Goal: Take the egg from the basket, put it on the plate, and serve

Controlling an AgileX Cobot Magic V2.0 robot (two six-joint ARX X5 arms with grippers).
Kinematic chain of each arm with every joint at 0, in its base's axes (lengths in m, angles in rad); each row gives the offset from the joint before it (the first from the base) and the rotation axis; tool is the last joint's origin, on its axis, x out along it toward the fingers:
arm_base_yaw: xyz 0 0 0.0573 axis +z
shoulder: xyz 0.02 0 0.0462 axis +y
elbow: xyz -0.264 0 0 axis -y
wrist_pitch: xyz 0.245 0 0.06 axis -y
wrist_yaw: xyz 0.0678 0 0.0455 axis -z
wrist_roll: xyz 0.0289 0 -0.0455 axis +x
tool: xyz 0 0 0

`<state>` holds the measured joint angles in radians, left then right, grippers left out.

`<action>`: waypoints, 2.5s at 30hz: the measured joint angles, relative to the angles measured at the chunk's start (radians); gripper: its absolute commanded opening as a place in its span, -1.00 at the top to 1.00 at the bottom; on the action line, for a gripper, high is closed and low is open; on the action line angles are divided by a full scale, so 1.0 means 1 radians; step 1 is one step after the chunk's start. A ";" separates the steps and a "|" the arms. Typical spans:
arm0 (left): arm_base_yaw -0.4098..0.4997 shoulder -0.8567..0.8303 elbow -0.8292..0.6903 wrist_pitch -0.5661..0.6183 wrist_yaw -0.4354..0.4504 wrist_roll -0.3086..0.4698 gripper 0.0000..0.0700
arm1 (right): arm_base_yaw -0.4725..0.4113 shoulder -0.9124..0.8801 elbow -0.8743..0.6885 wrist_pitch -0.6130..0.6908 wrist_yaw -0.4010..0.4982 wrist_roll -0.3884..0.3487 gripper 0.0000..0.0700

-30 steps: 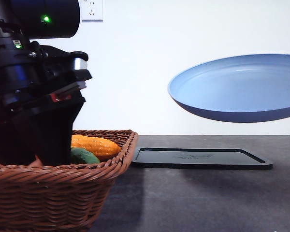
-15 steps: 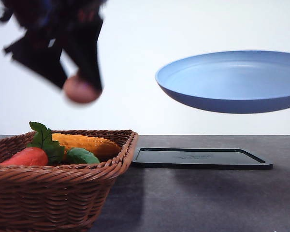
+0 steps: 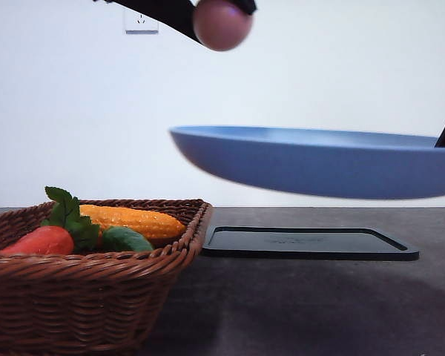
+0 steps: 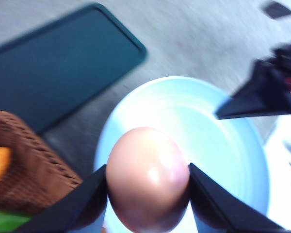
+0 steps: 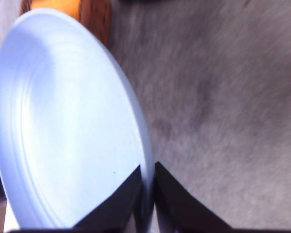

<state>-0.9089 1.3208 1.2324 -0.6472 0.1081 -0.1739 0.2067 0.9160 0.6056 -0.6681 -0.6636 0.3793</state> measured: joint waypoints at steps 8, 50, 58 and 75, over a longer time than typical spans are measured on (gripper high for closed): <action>-0.044 0.112 0.000 -0.005 0.000 0.003 0.53 | 0.029 0.020 0.000 0.006 -0.006 -0.008 1.00; -0.073 -0.023 0.001 -0.047 -0.021 -0.025 -0.27 | 0.002 0.145 0.002 0.031 -0.006 -0.012 1.00; -0.049 -0.249 0.001 -0.088 -0.236 -0.028 -0.27 | -0.043 0.306 0.089 0.084 -0.006 -0.034 1.00; -0.038 -0.457 0.001 -0.178 -0.463 -0.027 -0.27 | -0.171 0.796 0.579 0.093 -0.006 -0.121 1.00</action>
<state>-0.9470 0.8641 1.2331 -0.8256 -0.3552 -0.2012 0.0355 1.7121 1.1844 -0.5749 -0.6691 0.2581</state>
